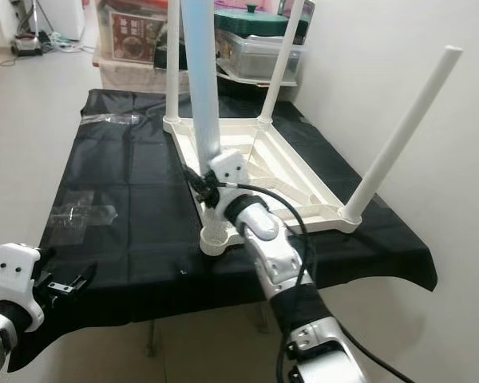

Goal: Building children table

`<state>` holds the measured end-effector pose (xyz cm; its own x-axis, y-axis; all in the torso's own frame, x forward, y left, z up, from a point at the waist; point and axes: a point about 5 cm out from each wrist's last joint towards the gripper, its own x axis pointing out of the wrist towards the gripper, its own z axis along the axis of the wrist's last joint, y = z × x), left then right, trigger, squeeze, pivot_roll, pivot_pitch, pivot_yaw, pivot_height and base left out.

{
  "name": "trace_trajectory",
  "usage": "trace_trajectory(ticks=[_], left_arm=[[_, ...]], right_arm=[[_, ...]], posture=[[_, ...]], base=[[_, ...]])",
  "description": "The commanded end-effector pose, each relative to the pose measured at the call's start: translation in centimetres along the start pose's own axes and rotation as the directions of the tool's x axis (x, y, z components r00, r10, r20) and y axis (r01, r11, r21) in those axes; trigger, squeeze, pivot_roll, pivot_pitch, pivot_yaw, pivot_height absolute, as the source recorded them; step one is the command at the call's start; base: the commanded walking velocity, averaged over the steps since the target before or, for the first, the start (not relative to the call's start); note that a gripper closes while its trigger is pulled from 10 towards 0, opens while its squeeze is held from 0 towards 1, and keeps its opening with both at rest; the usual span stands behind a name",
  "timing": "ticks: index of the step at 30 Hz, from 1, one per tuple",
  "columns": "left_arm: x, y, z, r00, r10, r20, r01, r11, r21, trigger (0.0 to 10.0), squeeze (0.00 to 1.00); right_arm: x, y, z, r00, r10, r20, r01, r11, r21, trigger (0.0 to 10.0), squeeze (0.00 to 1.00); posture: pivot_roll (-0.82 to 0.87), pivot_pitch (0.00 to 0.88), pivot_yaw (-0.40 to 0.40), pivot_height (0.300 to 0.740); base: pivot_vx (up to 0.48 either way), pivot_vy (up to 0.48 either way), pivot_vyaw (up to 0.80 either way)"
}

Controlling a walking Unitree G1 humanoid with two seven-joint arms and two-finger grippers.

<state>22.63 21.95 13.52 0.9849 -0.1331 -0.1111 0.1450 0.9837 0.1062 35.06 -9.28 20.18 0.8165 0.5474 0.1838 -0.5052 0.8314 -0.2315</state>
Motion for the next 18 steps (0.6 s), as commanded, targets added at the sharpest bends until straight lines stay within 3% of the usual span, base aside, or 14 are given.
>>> trace_trajectory(ticks=[1, 18], left_arm=[[0.0, -0.8, 0.1, 1.000, -0.026, 0.009, 0.026, 1.000, -0.001, 10.0, 0.00], [0.0, -1.3, 0.5, 0.998, -0.050, 0.028, 0.051, 0.999, -0.008, 10.0, 0.00]], right_arm=[[-0.6, -0.6, -0.7, 1.000, -0.018, -0.012, 0.018, 1.000, -0.004, 10.0, 0.00], [-0.1, 1.8, -2.2, 0.999, 0.032, 0.005, -0.032, 0.999, -0.018, 10.0, 0.00]], posture=[[0.16, 0.000, -0.159, 0.740], [0.18, 0.000, -0.168, 0.740]], base=[[0.000, 0.000, 0.00], [0.000, 0.000, 0.00]])
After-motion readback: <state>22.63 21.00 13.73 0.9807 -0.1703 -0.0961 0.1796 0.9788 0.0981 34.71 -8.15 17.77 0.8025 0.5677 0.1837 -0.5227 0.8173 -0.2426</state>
